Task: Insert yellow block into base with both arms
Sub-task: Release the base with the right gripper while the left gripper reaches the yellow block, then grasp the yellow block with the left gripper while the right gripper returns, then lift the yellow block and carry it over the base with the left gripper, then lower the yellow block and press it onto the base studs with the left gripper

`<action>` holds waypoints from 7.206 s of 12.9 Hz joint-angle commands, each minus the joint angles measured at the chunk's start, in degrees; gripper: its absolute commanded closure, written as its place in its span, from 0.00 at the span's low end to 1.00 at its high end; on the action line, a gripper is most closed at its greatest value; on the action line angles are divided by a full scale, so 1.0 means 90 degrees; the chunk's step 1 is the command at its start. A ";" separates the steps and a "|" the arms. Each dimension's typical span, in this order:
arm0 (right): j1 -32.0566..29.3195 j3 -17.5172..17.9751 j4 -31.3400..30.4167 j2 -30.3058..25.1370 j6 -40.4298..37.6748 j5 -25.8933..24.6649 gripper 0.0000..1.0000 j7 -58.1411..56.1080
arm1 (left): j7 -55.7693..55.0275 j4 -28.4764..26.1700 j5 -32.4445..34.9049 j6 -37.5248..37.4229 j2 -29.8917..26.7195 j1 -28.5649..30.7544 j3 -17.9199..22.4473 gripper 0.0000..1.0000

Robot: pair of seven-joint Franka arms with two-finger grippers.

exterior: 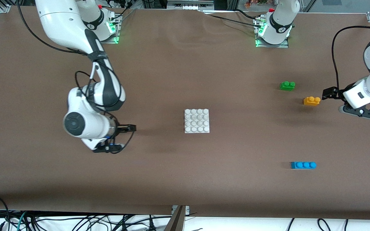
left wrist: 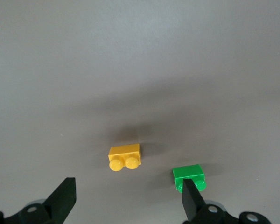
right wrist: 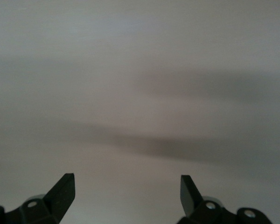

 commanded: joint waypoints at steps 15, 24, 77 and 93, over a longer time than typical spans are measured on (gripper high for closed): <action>-0.2319 0.1550 -0.2051 -0.4973 -0.2278 -0.2445 0.00 0.0686 | 0.0753 -0.3182 0.0443 0.4503 0.0283 0.1039 -0.0044 0.05; -0.2319 0.1257 -0.2047 -0.4935 -0.1971 -0.1986 0.00 0.0461 | 0.0753 -0.3182 0.0395 0.4542 0.0498 0.1039 -0.0054 0.11; -0.2299 0.1296 -0.2047 -0.4905 -0.1765 -0.1957 0.00 0.0510 | -0.6649 0.2472 0.1479 0.2706 0.3779 -0.3745 -0.2095 0.55; -0.2309 0.1296 -0.2057 -0.4905 -0.1785 -0.1957 0.00 0.0510 | -0.6689 0.2404 0.1840 0.2269 0.3858 -0.3776 -0.2143 0.50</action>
